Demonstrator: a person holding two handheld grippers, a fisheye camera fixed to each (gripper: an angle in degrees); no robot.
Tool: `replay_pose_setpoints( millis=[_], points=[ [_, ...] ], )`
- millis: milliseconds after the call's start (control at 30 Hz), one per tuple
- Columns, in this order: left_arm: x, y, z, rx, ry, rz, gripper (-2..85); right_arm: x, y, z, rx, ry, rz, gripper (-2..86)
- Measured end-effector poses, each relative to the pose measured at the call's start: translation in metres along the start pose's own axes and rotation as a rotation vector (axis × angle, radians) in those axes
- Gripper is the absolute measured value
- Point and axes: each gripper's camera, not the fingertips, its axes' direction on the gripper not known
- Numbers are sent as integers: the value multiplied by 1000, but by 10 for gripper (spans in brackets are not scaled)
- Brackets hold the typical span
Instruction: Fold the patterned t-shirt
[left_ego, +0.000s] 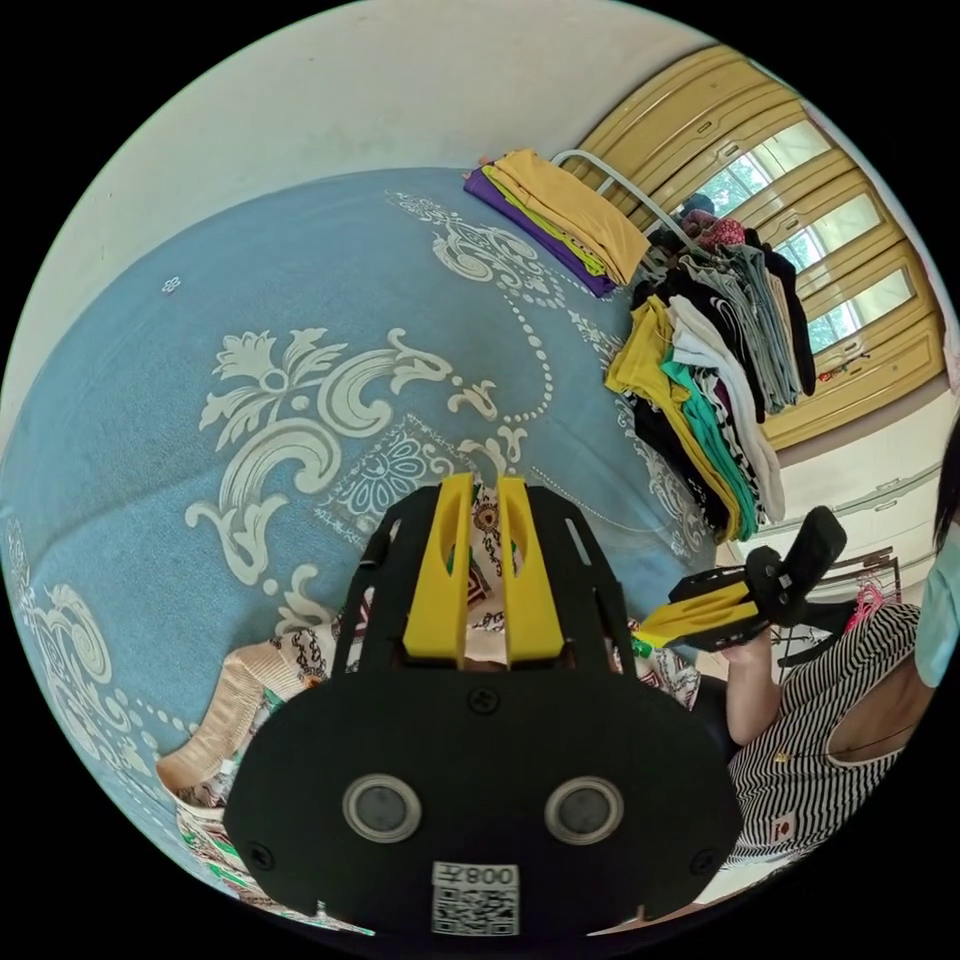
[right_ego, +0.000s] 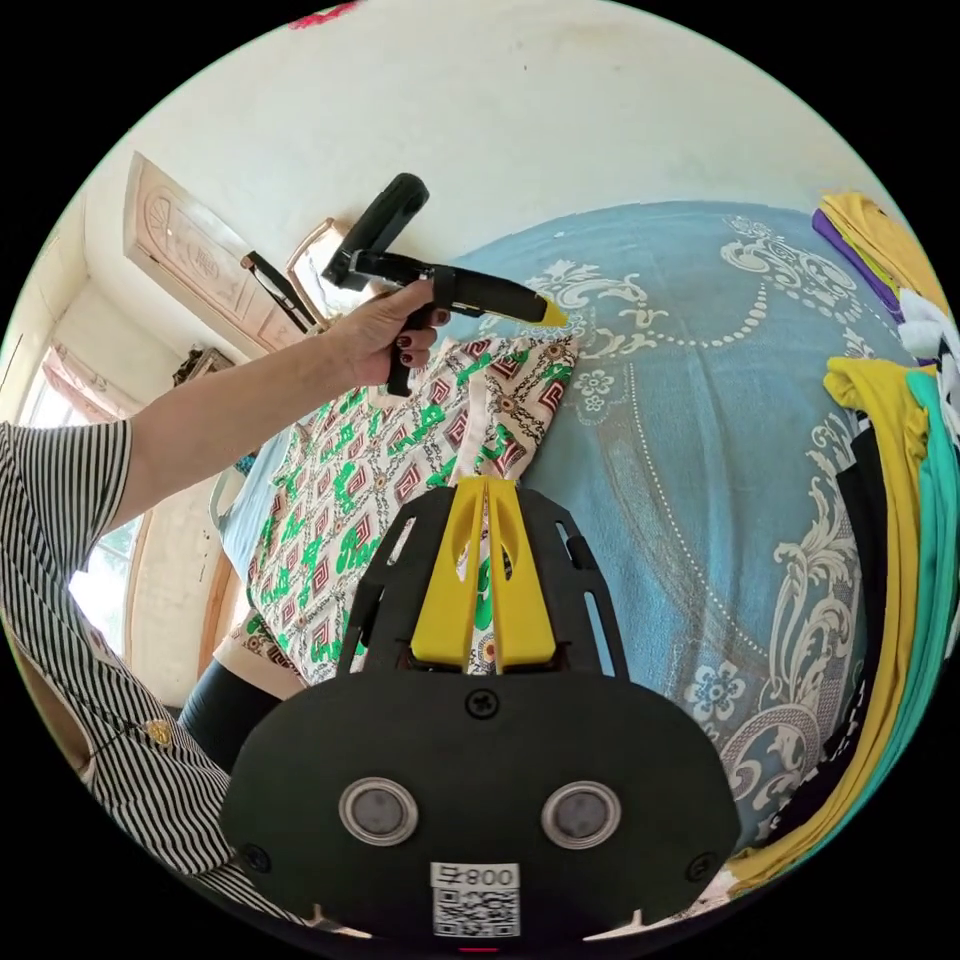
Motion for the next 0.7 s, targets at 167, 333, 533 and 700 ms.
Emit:
replay_pose_setpoints(
  millis=[167, 333, 533, 700],
  points=[
    [5, 27, -12, 49, 39, 49, 20, 2, -6, 33, -142, 83, 21, 0],
    [10, 60, 8, -59, -76, 81, 7, 14, -4, 29, -99, 70, 104, 0],
    [-3, 81, 21, -46, -64, 42, 3, 11, -5, 33, -98, 93, 102, 1],
    [-2, 119, 1, 22, -62, 83, 2, 4, -6, 24, -15, 56, 78, 1]
  ],
)
